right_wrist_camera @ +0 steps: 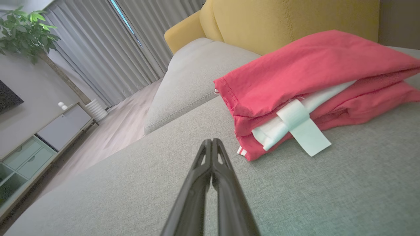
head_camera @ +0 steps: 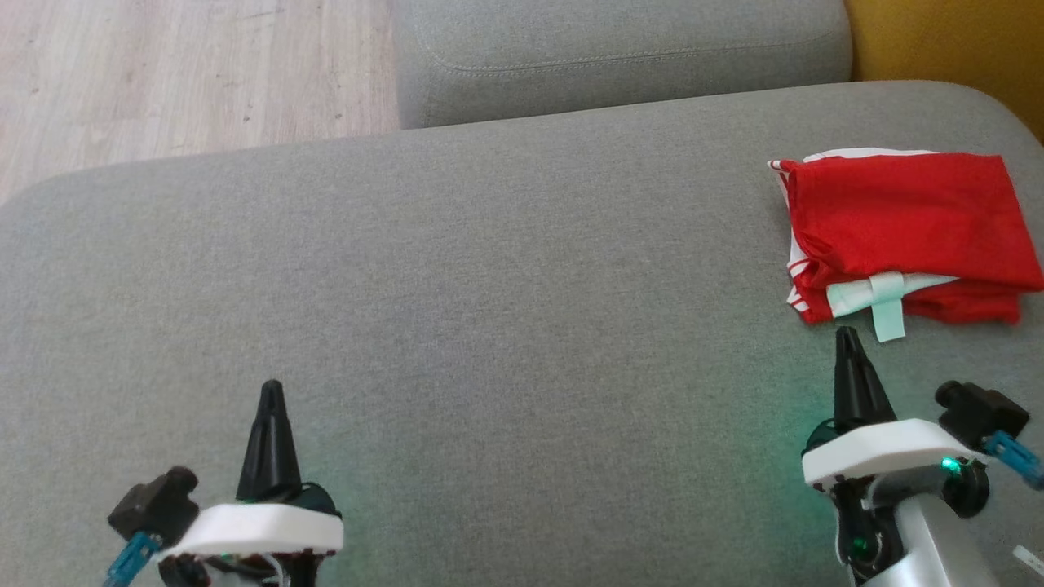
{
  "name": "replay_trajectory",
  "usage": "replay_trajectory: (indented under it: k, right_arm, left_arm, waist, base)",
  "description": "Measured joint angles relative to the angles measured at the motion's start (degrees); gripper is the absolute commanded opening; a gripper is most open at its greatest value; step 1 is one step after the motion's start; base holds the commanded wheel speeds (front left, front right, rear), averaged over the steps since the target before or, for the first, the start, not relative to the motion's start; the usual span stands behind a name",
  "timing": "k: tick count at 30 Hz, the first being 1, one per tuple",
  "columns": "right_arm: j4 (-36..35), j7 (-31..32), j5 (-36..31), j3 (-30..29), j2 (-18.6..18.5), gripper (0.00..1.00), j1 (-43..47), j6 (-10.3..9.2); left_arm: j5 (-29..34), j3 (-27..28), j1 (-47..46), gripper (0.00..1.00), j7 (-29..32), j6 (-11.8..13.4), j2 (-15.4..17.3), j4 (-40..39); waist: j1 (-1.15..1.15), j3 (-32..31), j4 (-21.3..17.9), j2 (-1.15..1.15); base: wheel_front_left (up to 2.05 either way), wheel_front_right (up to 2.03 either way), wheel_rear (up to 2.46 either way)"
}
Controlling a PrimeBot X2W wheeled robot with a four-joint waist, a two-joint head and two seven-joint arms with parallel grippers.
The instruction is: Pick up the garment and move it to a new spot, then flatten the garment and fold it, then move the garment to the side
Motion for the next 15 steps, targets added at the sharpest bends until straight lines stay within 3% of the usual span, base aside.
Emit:
replay_trajectory:
  k: [15]
  right_arm:
    - [-1.6, 2.6, 9.9, -1.0, 0.0, 0.0, 0.1, 0.0]
  left_arm:
    - [-8.7, 1.0, 0.0, 0.0, 2.5, 0.0, 0.0, -0.2]
  waist:
    - [0.0, -0.3, 0.3, 0.0]
  base:
    - [0.0, 0.0, 0.0]
